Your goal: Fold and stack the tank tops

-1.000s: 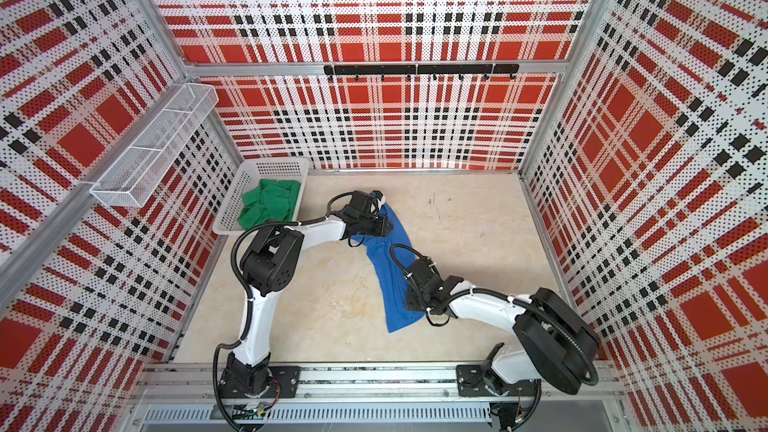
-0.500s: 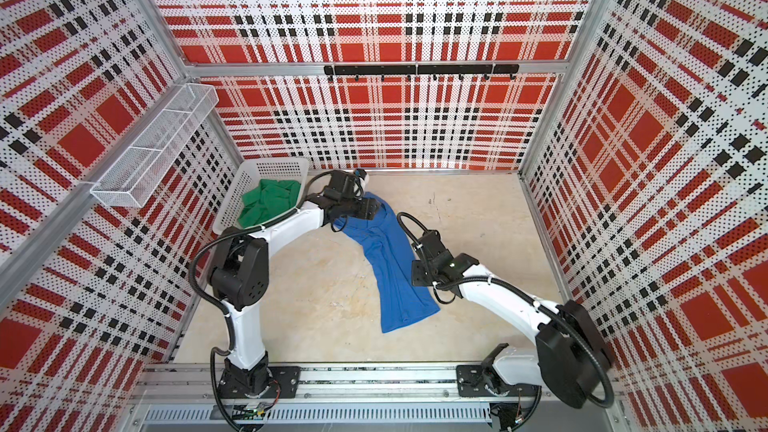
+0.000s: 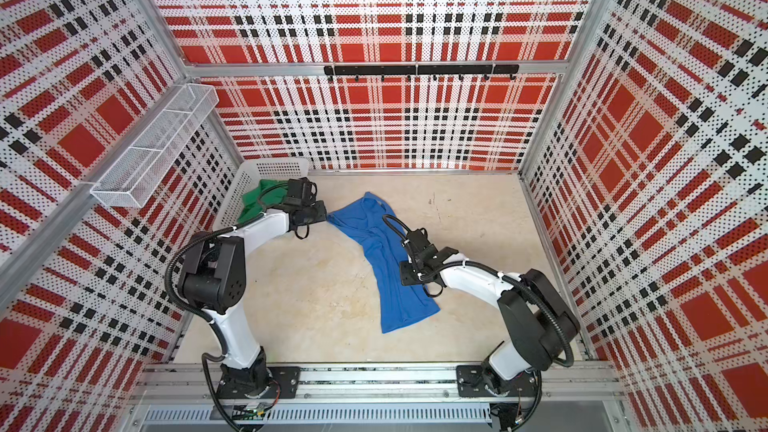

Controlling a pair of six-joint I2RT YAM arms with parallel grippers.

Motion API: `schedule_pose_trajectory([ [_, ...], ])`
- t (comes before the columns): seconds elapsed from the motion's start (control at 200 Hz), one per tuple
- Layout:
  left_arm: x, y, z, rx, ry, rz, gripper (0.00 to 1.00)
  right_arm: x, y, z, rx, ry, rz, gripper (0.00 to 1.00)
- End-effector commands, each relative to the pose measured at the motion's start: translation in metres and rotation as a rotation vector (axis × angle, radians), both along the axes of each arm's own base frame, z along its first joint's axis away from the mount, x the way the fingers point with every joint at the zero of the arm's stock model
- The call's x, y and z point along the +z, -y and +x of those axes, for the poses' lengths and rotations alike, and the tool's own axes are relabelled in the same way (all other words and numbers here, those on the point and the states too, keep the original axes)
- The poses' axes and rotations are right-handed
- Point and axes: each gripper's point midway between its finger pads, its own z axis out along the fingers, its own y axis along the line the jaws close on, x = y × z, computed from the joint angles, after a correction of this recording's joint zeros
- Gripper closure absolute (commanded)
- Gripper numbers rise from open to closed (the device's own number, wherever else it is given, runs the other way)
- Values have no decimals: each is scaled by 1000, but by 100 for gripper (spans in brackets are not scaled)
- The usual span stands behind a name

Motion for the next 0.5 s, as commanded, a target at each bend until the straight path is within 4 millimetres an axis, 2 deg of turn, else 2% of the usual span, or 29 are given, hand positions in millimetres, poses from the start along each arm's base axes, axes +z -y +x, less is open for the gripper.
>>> schedule_pose_trajectory([
  [0.0,-2,12,20,10,35,-68,53,-4,-2,3,5,12,24,59],
  [0.14,-23,24,28,-13,0,-81,48,-10,1,0,6,0,9,59],
  [0.261,-36,26,31,-10,-25,-74,49,-12,2,0,3,-2,5,59],
  [0.341,-40,28,34,-10,-30,-80,59,-14,3,0,1,-5,1,59],
  [0.436,-39,31,37,-14,-26,-86,78,-20,5,-1,23,-7,-19,60],
  [0.496,-35,31,41,-13,-16,-90,87,-24,6,-3,26,-13,-26,60],
])
